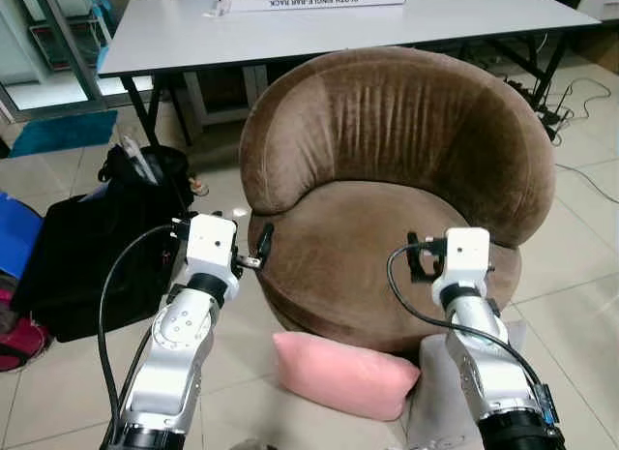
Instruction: Move the pillow to the sofa from floor
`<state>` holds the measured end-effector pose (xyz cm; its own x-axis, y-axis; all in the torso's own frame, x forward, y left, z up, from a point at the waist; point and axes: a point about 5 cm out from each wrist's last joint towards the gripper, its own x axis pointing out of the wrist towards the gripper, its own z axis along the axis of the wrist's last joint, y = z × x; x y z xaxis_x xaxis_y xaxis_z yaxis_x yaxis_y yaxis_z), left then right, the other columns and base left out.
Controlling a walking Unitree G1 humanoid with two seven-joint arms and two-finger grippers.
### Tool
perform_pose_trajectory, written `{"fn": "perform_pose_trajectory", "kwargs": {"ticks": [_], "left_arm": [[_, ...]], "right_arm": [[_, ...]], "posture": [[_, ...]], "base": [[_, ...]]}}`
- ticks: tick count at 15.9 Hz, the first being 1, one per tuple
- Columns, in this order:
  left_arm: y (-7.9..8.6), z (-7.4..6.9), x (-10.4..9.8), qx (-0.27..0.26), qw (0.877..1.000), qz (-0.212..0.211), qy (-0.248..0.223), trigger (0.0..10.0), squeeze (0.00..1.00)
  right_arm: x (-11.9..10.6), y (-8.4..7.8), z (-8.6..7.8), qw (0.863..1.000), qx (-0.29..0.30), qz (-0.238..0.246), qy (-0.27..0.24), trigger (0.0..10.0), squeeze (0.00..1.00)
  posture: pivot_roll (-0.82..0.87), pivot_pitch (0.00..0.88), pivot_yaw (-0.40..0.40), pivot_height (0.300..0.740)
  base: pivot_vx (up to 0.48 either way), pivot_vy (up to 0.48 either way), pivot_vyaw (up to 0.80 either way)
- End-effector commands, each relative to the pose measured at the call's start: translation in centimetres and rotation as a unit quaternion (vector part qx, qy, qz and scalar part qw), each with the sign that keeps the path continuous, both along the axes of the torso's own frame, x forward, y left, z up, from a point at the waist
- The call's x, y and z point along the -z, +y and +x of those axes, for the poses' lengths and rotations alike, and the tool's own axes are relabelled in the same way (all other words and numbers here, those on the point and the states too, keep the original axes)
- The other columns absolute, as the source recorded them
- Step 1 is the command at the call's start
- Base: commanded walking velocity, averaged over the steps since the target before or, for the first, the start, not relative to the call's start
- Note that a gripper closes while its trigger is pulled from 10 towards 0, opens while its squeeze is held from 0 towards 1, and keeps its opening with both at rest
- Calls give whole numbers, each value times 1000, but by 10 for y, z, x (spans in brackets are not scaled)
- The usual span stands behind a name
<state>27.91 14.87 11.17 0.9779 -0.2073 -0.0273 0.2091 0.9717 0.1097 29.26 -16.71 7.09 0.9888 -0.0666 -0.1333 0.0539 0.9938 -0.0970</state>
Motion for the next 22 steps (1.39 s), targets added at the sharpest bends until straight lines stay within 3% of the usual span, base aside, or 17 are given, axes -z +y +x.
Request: {"fn": "perform_pose_trajectory", "kwargs": {"ticks": [1, 8, 22], "left_arm": [[3, -2, 9, -2, 1000, 1, 24, 10000, 0], [2, -4, 8, -3, 1000, 2, 22, 10000, 0], [-1, -3, 4, -2, 1000, 5, 10, 10000, 0]], "right_arm": [[3, -2, 0, 1000, 1, -10, 13, 10000, 0], [2, -3, -1, 1000, 0, -11, 12, 10000, 0], [0, -4, 0, 1000, 0, -11, 11, 10000, 0]], "posture": [[-18, 76, 40, 740], [-16, 88, 33, 740], [-20, 80, 21, 740]], "base": [[0, 0, 0], [-186, 0, 0], [0, 0, 0]]}}
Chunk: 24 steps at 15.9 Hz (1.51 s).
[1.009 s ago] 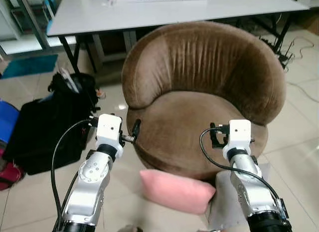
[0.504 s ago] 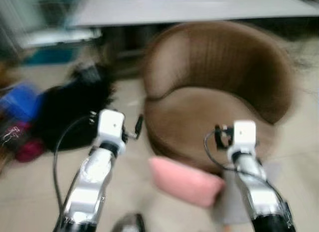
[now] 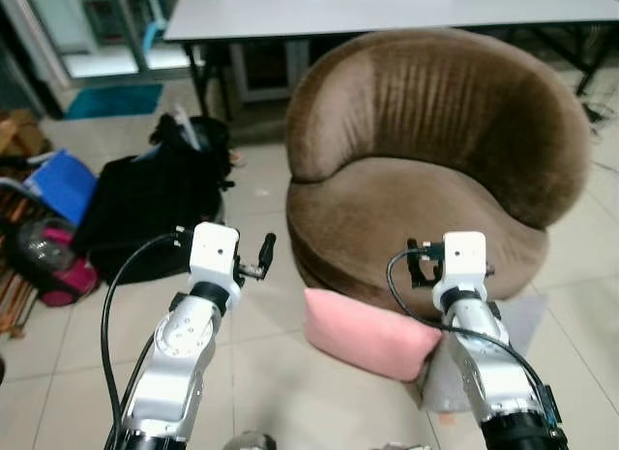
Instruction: Move the pillow to the sofa from floor
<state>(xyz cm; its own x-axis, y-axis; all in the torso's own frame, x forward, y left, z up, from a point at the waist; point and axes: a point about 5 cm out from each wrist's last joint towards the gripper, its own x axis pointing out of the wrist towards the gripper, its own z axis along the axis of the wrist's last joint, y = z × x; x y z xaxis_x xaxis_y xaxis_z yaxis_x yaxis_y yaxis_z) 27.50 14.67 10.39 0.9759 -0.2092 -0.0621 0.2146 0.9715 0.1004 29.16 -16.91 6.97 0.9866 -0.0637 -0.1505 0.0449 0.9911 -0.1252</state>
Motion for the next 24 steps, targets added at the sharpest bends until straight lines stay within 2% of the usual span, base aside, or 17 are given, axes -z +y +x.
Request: {"fn": "perform_pose_trajectory", "kwargs": {"ticks": [1, 10, 18, 20, 24], "left_arm": [[1, 1, -4, 0, 1000, 2, -11, 10000, 0], [-2, 1, -7, 8, 1000, -1, -18, 10000, 0], [3, 4, -8, -9, 1000, 7, -22, 10000, 0], [4, 4, -6, -14, 1000, 12, -17, 10000, 0], [6, 6, -4, -19, 1000, 16, -11, 10000, 0]], "right_arm": [[-1, -3, 1, 1000, 5, 5, 1, 10000, 0], [-2, -4, 1, 1000, 11, 10, -2, 10000, 0], [-2, -2, 2, 1000, 2, 8, -1, 10000, 0], [-4, 2, 4, 1000, -16, 21, -7, 10000, 0], [-5, 2, 6, 999, -13, 28, -9, 10000, 0]], "posture": [[-23, 76, 22, 740], [-23, 76, 22, 740], [-20, 80, 22, 740], [-16, 82, 21, 740], [-14, 81, 22, 740]], "base": [[0, 0, 0], [236, 0, -686], [60, 0, 0], [0, 0, 0], [0, 0, 0]]}}
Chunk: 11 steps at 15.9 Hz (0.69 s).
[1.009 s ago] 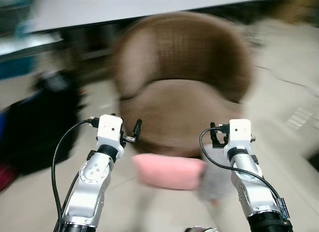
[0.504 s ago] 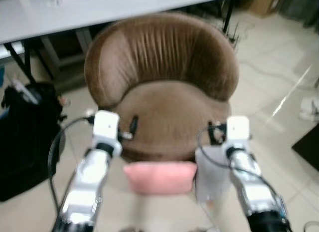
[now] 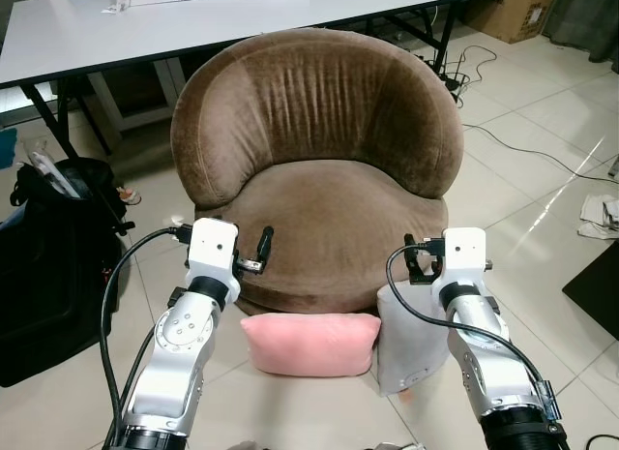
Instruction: Move the pillow to the sofa from floor
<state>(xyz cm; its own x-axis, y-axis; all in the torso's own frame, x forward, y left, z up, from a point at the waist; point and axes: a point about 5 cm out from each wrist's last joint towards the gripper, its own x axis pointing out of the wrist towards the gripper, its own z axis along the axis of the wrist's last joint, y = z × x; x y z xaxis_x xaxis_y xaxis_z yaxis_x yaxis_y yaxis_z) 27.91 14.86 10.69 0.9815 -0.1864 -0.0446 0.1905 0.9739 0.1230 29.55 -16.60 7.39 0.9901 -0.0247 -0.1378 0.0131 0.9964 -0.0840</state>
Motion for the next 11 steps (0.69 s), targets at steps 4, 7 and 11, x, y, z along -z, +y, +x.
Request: {"fn": "perform_pose_trajectory", "kwargs": {"ticks": [4, 7, 11], "left_arm": [[3, 8, -1, -9, 1000, 9, 1, 10000, 0], [5, 12, -10, -11, 999, 6, -31, 10000, 0], [4, 10, -6, -11, 1000, 9, -24, 10000, 0]], "right_arm": [[-2, -1, 4, 1000, 3, 13, -4, 10000, 0], [-1, -1, 4, 1000, 7, 18, -2, 10000, 0], [-1, -2, 4, 1000, 9, 21, -5, 10000, 0]], "posture": [[-12, 80, 26, 740], [-13, 80, 28, 736], [-13, 80, 28, 696]], "base": [[0, 0, 0], [0, 0, 0], [0, 0, 0]]}}
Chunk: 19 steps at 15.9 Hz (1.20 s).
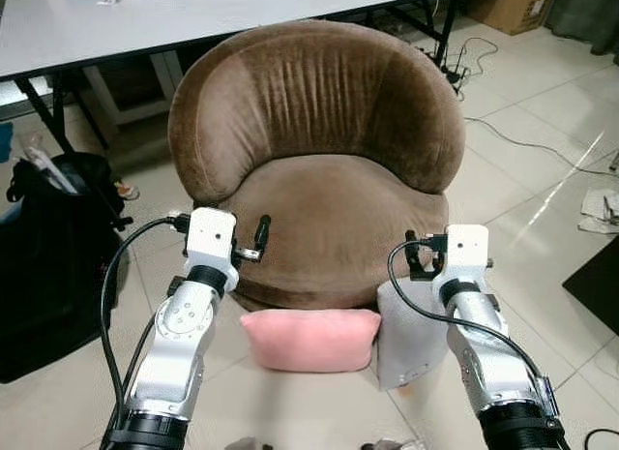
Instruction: Move the pillow to the sofa from floor
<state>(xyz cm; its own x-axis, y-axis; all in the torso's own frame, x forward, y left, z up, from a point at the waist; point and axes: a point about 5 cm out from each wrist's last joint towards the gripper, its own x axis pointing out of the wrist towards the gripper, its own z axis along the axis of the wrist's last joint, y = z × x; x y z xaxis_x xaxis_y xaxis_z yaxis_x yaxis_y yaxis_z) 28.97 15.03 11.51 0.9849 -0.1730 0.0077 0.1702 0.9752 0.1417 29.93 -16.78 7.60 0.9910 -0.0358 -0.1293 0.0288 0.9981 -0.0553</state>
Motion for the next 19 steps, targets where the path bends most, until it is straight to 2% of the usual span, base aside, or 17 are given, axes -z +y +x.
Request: {"fn": "perform_pose_trajectory", "kwargs": {"ticks": [1, 3, 10, 18, 19], "left_arm": [[2, 0, 2, -4, 1000, 5, 3, 10000, 0], [1, 0, 3, -3, 1000, 6, 2, 10000, 0], [1, 0, 4, -2, 1000, 9, 6, 10000, 0], [0, -2, 2, 3, 1000, -7, 8, 10000, 0], [0, -2, 2, 4, 1000, -5, 9, 10000, 0]], "right_arm": [[1, 0, 1, 1000, 2, 7, -1, 10000, 0], [0, 0, 1, 1000, 3, 7, -3, 10000, 0], [-1, 0, 1, 1000, 2, 4, -5, 10000, 0], [3, 1, 0, 1000, -1, 5, 7, 10000, 0], [3, 2, 0, 1000, -1, 8, 6, 10000, 0]], "posture": [[-13, 80, 28, 686], [-14, 84, 34, 666], [-14, 84, 34, 666], [-10, 91, 30, 666], [-10, 91, 30, 656]], "base": [[0, 0, 0], [0, 0, 0], [0, 0, 0], [0, 0, 0], [0, 0, 0]]}}
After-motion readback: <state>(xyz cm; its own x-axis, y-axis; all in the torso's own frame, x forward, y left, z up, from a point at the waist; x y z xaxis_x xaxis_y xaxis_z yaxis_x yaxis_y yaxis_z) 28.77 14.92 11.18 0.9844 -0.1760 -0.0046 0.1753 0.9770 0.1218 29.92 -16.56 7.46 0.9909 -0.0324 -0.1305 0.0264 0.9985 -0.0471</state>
